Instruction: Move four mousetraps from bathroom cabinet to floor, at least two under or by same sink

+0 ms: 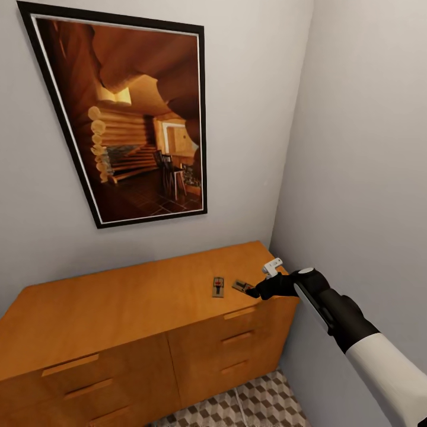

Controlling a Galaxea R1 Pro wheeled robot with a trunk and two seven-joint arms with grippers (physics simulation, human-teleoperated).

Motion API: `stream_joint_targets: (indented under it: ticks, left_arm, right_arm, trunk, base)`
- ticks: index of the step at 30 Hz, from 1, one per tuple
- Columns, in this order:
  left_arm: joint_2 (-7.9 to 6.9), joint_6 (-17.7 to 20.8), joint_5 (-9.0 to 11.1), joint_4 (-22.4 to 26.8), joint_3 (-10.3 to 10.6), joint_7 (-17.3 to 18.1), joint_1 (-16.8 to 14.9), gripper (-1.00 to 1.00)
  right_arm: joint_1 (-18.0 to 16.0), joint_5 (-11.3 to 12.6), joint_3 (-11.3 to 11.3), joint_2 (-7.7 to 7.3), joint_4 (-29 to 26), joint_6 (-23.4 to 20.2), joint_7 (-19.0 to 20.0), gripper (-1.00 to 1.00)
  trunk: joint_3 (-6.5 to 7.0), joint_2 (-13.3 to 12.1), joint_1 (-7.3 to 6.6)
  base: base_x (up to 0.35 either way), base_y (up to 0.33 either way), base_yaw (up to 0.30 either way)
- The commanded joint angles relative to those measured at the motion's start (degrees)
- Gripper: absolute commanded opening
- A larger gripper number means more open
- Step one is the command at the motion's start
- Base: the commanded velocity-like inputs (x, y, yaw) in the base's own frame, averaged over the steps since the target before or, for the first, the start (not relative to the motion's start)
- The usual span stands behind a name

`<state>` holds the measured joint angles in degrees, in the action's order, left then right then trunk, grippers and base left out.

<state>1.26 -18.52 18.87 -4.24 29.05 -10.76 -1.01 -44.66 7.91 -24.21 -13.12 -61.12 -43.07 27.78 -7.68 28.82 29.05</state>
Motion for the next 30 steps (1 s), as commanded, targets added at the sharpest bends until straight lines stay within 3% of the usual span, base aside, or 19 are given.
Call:
stream_joint_targets:
  ticks: [1, 16, 30]
  left_arm:
    - [0.06, -0.4, 0.4, -0.2, 0.5, -0.1, -0.1, 1.00]
    - [0.06, -0.4, 0.4, -0.2, 0.5, -0.1, 0.2, 1.00]
    - [0.14, -0.4, 0.4, -0.2, 0.5, -0.1, 0.2, 1.00]
  right_arm:
    - [-0.1, 0.6, -0.1, -0.06, 0.0, -0.3, -0.3, 1.00]
    - [-0.1, 0.6, 0.0, -0.16, 0.0, 2.1, -0.2, 1.00]
    - [-0.1, 0.5, 0.2, -1.17, 0.0, 2.5, 0.3, 1.00]
  trunk:
    - [-0.17, 0.1, 0.03]
    - [-0.37, 0.1, 0.03]
    - [-0.37, 0.1, 0.03]
  base:
    - [0.000, 0.000, 0.000]
    - [0.000, 0.000, 0.000]
    - [0.000, 0.000, 0.000]
